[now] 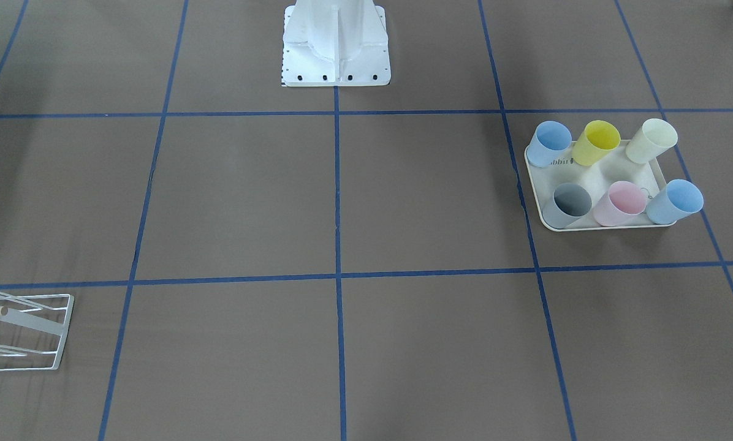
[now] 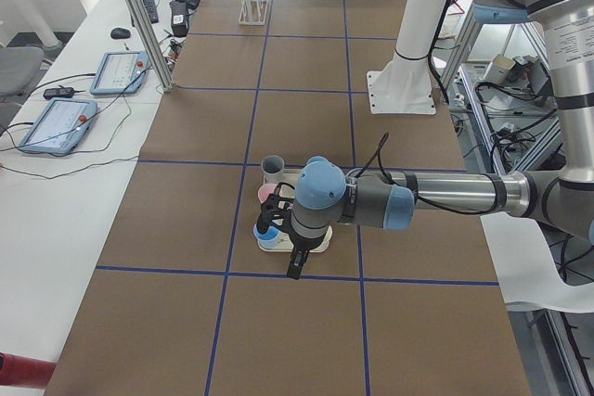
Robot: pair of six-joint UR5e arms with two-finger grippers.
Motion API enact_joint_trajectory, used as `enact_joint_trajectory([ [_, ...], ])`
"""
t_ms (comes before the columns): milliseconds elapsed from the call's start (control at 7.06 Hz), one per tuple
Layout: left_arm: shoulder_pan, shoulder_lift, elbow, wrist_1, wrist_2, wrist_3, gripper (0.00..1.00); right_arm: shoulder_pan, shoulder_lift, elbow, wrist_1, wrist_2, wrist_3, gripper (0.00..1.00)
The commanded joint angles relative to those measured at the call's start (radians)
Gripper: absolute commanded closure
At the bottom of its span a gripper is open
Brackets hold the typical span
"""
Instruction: Transfer IKEA cup to right arm and place on rack
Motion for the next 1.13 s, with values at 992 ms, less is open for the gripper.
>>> enact_joint_trajectory([
  [992, 0.0, -0.021, -0.082, -0.125, 0.05, -0.008, 0.0, 0.0, 0.011, 0.133, 0.049, 0.037, 0.006, 0.0],
])
